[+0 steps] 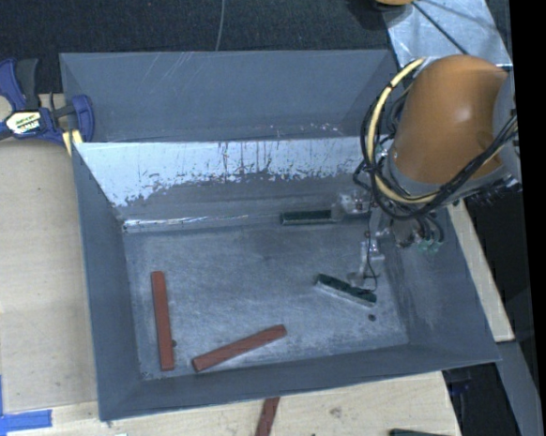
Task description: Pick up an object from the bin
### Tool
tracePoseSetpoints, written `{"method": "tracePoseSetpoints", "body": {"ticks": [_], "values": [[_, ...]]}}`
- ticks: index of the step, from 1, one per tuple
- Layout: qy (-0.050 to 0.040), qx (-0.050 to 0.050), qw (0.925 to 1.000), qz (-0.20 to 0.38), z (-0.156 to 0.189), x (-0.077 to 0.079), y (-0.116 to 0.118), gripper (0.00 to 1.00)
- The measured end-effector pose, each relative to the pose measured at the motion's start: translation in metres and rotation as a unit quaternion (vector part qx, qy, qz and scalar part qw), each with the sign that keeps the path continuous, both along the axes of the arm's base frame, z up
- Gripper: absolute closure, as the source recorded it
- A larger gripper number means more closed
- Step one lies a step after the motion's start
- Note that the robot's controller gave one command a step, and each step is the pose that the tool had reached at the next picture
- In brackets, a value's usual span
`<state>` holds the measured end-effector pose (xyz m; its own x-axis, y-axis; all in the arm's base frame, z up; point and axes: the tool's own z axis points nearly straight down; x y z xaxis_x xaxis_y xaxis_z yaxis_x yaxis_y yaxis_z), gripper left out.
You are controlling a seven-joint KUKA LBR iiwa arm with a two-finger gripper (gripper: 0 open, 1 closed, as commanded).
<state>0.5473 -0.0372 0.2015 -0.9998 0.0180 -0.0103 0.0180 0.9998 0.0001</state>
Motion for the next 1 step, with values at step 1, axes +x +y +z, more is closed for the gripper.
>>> {"method": "tracePoseSetpoints", "body": {"ticks": [1], "values": [[0.004, 0.0, 0.9999, -0.01, -0.045, 0.0002, -0.0336, 0.0]]}}
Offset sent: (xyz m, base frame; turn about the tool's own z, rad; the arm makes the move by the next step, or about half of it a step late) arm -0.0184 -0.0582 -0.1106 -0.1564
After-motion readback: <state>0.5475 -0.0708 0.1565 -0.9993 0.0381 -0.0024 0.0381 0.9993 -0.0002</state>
